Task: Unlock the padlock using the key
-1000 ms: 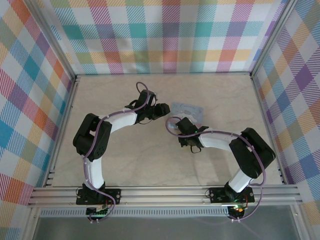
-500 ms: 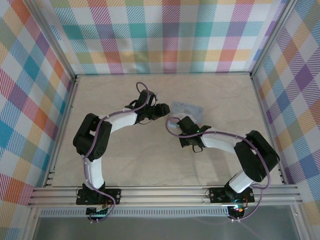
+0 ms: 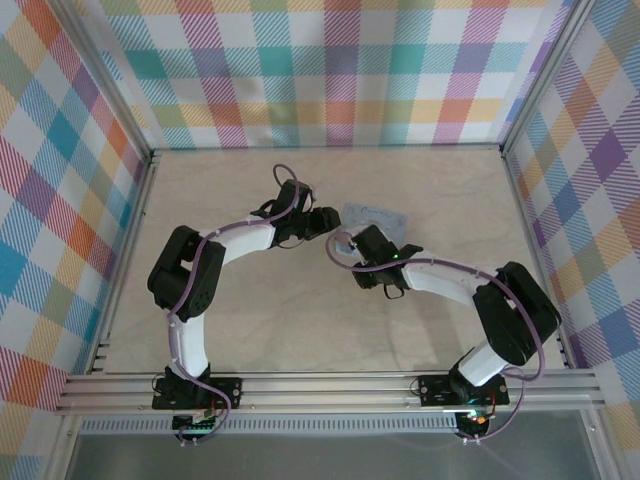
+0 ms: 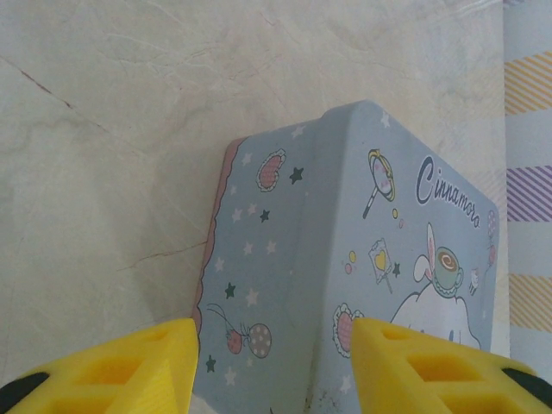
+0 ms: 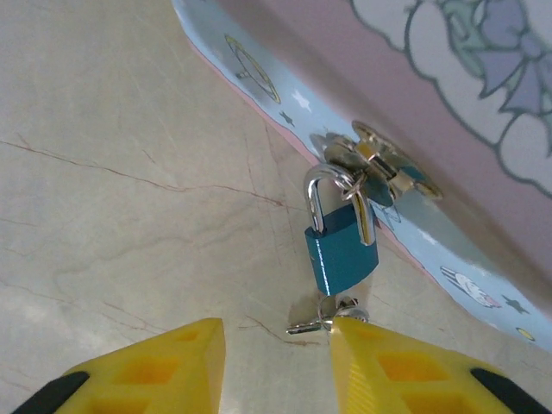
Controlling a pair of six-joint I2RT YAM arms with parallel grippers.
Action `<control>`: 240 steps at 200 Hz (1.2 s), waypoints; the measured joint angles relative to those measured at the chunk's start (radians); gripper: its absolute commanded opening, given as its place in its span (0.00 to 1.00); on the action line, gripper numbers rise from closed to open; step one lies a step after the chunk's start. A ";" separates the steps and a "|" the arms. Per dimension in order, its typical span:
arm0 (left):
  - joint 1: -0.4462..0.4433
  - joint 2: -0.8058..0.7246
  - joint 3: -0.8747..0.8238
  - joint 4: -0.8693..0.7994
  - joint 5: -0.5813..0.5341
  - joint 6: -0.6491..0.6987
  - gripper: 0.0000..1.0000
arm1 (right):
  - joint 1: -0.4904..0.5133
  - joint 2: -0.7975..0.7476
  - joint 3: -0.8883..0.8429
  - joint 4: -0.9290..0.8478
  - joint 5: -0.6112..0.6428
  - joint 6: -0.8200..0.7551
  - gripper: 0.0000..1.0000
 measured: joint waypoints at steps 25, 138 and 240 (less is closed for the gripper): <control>0.000 0.000 0.005 0.000 0.007 0.000 0.51 | 0.000 0.045 0.003 0.000 0.042 0.028 0.42; 0.000 0.000 0.011 0.001 0.008 0.000 0.51 | 0.006 0.138 0.041 0.017 0.108 0.090 0.11; 0.000 0.000 0.011 0.001 0.008 0.000 0.51 | 0.006 0.078 0.033 0.006 0.059 0.019 0.00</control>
